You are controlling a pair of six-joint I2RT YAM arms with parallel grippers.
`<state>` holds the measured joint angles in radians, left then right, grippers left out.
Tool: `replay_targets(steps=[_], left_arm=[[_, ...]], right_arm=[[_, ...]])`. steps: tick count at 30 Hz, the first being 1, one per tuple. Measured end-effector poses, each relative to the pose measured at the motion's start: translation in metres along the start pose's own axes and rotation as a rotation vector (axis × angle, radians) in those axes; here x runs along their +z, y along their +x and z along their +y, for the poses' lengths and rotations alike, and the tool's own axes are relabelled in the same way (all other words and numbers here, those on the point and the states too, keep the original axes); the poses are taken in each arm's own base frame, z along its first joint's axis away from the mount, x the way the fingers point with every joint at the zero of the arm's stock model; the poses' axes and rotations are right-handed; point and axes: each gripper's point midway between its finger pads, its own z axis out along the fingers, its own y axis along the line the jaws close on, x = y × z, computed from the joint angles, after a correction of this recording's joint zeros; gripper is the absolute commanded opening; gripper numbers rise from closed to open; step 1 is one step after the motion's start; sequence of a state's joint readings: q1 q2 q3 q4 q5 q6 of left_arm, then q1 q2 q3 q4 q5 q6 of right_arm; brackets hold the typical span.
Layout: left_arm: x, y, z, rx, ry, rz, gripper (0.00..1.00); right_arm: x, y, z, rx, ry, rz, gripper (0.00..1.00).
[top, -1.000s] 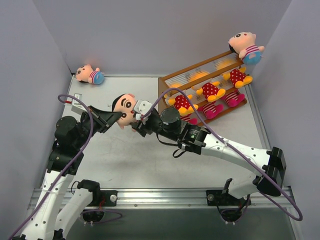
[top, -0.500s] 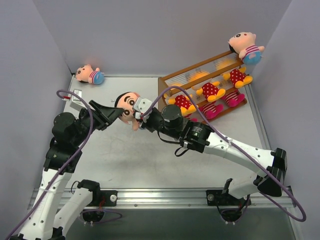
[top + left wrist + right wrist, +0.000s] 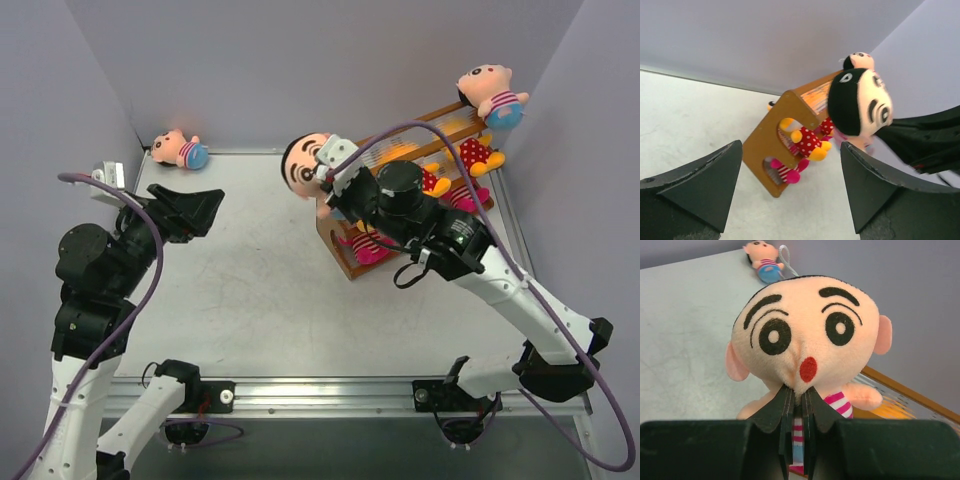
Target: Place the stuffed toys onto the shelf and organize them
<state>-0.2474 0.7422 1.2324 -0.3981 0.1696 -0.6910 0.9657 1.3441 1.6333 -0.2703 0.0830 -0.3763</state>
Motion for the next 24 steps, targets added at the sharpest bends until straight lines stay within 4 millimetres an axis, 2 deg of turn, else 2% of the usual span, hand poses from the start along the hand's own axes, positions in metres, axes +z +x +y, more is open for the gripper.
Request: replay_targets(steps=[5,6,9,10,12,17,21,24], left_arm=[[-0.002,0.011,0.030,0.112,-0.100,0.016,0.92],[-0.002,0.017,0.039,0.134,-0.126,0.029,0.96],[-0.002,0.039,0.069,0.200,-0.200,0.085,0.99],[-0.003,0.047,0.081,0.222,-0.229,0.107,0.94],[-0.005,0.064,0.102,0.264,-0.280,0.150,0.94],[-0.015,0.104,0.154,0.358,-0.400,0.258,0.94],[-0.022,0.128,0.185,0.403,-0.470,0.320,0.94],[-0.023,0.139,0.199,0.422,-0.505,0.365,0.94]], right_arm=[[-0.024,0.008,-0.063,-0.007,0.149,0.083,0.00],[-0.029,0.010,-0.075,-0.008,0.173,0.099,0.00],[-0.043,0.017,-0.118,0.003,0.264,0.144,0.00],[-0.046,0.020,-0.132,0.006,0.295,0.160,0.00],[-0.051,0.026,-0.157,0.010,0.348,0.193,0.00],[-0.044,0.049,-0.199,0.022,0.391,0.281,0.00],[-0.029,0.070,-0.222,0.040,0.404,0.351,0.00],[-0.015,0.088,-0.231,0.052,0.408,0.404,0.00]])
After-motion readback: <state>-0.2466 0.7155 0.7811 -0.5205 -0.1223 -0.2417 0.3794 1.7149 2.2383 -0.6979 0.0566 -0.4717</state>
